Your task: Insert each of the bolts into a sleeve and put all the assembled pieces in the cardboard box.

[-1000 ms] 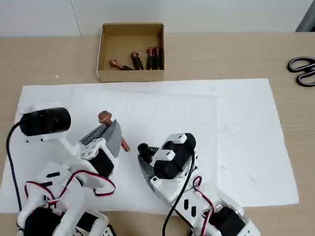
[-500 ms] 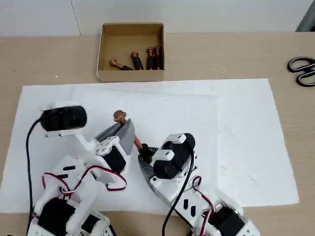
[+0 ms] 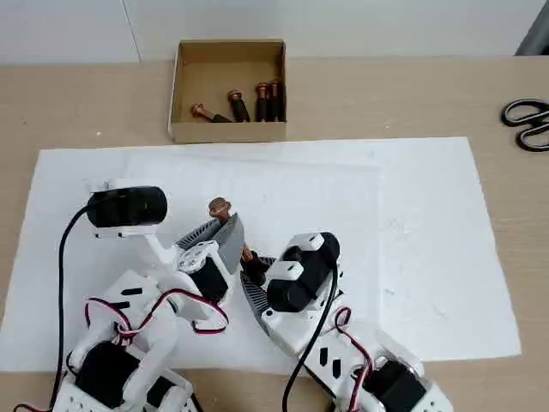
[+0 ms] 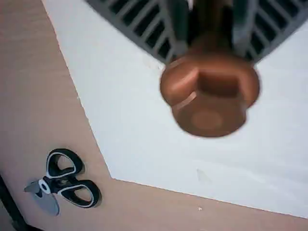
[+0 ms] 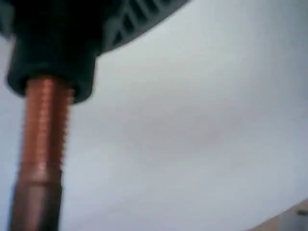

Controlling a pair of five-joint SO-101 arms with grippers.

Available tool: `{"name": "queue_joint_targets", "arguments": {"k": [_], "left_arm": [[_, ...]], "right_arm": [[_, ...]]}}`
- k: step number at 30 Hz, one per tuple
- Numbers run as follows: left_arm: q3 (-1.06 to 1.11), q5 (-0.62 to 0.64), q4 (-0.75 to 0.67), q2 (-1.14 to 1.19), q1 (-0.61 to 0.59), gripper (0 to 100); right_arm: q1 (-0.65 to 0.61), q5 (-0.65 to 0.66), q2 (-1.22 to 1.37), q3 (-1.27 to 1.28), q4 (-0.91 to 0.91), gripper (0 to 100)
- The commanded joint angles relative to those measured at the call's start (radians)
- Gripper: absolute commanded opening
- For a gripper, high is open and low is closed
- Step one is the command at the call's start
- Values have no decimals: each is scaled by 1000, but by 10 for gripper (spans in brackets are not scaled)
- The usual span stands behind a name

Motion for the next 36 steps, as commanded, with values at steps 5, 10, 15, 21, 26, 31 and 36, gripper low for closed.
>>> {"name": "queue_joint_targets", "arguments": {"k": [5, 10, 15, 21, 26, 31, 36], "left_arm": [[-12, -6, 54, -5, 135, 6], [-12, -55, 58, -5, 175, 6], [1, -57, 107, 2, 222, 6], [39, -92, 181, -5, 255, 6], [50, -120, 181, -2, 256, 6], [51, -129, 178, -5, 256, 7], [51, -127, 160, -5, 250, 34]], "right_arm": [[-7, 11, -8, -11, -27, 4], [-7, 11, -8, -9, -27, 4], [-7, 11, -8, -9, -27, 4], [-7, 11, -8, -11, -28, 4], [-7, 11, -8, -11, -28, 4], [-5, 11, -8, -11, -28, 4], [-5, 11, -8, -9, -28, 4]]}}
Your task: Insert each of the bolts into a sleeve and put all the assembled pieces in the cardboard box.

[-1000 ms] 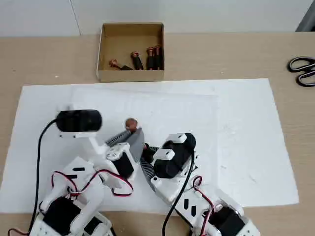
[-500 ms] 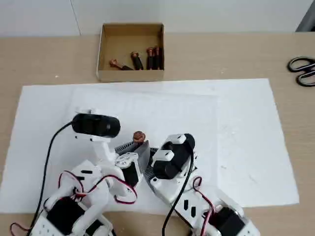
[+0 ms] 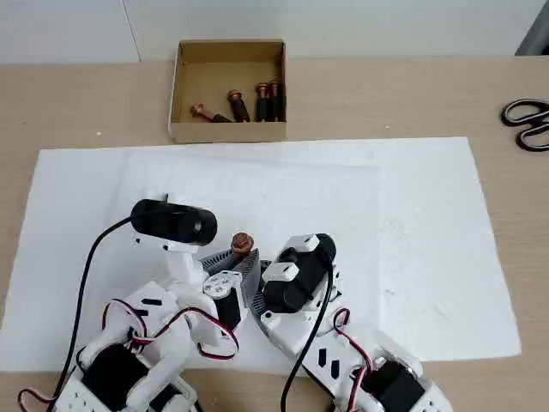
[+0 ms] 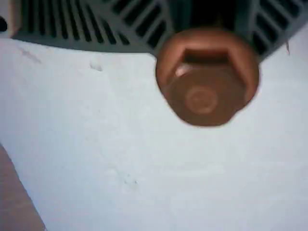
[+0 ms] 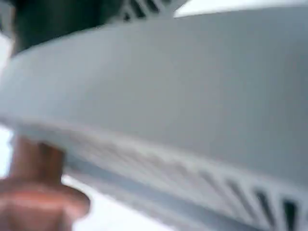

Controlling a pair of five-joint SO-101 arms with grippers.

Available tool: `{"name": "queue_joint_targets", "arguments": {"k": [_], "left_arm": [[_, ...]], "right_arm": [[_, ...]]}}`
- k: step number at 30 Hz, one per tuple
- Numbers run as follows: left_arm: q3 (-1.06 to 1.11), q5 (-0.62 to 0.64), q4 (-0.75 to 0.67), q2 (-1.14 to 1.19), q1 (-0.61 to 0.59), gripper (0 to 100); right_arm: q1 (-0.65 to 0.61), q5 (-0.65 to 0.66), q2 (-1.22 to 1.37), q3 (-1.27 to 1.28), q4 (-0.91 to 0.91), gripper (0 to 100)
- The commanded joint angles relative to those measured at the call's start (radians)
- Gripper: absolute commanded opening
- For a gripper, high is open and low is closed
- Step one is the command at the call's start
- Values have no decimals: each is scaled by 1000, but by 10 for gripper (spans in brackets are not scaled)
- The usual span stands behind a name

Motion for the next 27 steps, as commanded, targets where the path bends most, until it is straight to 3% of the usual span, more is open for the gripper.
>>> {"name": "queue_joint_targets", "arguments": {"k": [1, 6, 14, 21, 27], "left_arm": [[8, -2, -3, 6, 68, 64], [12, -2, -3, 11, 68, 204], [12, -2, -8, 11, 63, 203], [13, -61, -8, 12, -40, 204], [13, -68, -8, 12, -48, 203]], "right_arm": [[-2, 9, -10, -12, -31, 4], [-2, 9, -10, -12, -31, 4], [-2, 9, -10, -11, -31, 4], [-2, 9, -10, -11, -31, 4], [-2, 9, -10, -9, -30, 4]]}}
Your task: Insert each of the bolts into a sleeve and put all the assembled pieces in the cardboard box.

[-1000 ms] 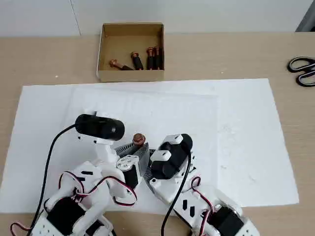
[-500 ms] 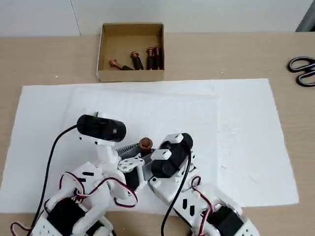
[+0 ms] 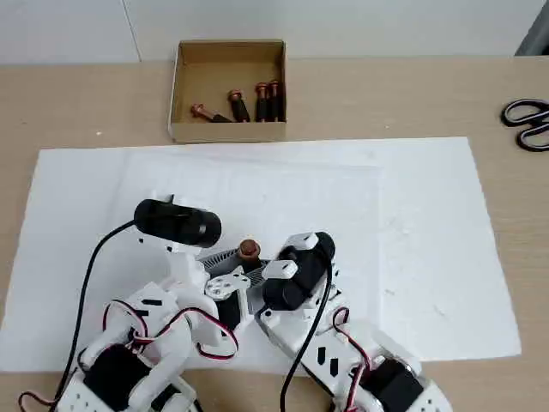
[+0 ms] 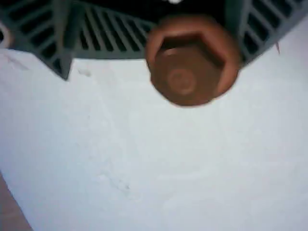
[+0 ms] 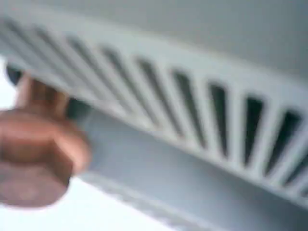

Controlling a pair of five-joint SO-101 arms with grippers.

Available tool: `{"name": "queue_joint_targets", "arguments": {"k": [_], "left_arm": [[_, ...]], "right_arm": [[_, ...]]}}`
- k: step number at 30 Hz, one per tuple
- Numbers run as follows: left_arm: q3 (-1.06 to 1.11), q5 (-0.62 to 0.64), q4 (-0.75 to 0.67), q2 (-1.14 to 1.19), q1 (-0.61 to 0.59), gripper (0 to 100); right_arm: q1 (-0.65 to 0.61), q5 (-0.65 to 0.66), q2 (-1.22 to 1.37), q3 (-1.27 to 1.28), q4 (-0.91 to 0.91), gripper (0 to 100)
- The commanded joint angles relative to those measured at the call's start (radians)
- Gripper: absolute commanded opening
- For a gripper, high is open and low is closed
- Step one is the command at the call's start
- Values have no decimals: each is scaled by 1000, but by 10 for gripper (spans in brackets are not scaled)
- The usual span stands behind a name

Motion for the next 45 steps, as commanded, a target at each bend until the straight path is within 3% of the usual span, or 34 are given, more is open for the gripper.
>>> {"name": "queue_joint_targets", "arguments": {"k": [1, 7, 16, 27, 29, 34, 45], "left_arm": [[2, -8, -2, 14, -5, 203], [-2, -41, -9, 14, -9, 203], [-1, -175, -100, 15, -150, 203], [-54, -143, -112, 15, -150, 202], [-67, -127, -117, 15, -170, 178], [-99, -126, -196, 15, -298, 4], [-111, -121, -216, 18, -330, 6]], "right_arm": [[-4, 9, -12, -12, -30, 4], [-4, 9, -12, -12, -28, 4], [-4, 9, -12, 0, -30, 4], [-1, 9, -12, 20, -30, 4], [1, 9, -12, 23, -30, 4], [8, 9, -12, 18, -30, 4], [153, 11, -12, 15, -30, 4]]}}
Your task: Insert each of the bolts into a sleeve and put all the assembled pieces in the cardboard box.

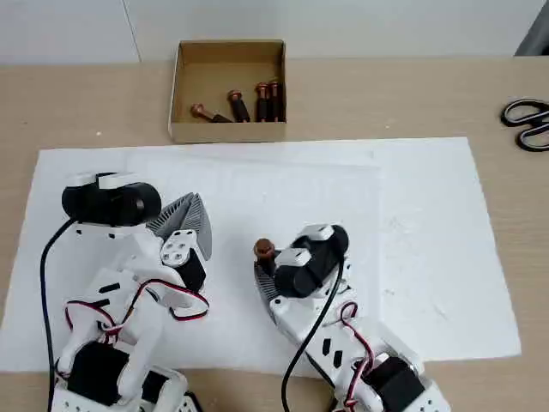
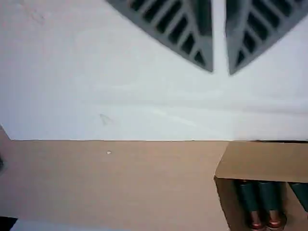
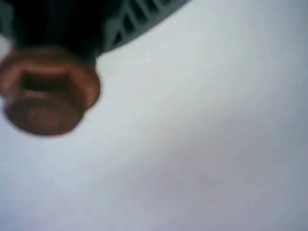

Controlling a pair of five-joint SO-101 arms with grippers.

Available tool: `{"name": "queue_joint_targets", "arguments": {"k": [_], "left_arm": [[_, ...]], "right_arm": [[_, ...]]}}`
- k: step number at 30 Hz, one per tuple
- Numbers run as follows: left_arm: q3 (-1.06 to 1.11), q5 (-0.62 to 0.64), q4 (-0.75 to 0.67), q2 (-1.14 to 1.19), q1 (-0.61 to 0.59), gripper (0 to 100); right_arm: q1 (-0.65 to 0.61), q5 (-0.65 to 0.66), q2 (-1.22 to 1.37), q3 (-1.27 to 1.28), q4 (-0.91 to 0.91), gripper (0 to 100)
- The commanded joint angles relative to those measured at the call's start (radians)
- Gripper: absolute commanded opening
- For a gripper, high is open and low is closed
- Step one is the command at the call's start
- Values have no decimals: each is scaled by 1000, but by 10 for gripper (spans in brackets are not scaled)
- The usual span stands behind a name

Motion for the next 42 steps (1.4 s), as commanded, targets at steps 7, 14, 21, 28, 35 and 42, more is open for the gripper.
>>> {"name": "queue_joint_targets", "arguments": {"k": [7, 14, 21, 28, 35, 42], "left_arm": [[-254, 5, -25, 265, -87, 6], [-702, 5, 137, 735, -98, 6], [-1076, 9, 351, 1076, -103, 6], [-1231, 98, 436, 1209, -98, 6], [-1199, 149, 440, 1263, -104, 6], [-1194, 187, 511, 1390, -104, 6]], "right_arm": [[160, 17, -7, -95, -18, 3], [239, 28, -7, -129, 10, 3], [242, 26, 13, -222, 90, 3], [325, -15, 366, -482, 94, 3], [325, -28, 860, -684, 94, 3], [326, -29, 1205, -842, 87, 3]]}}
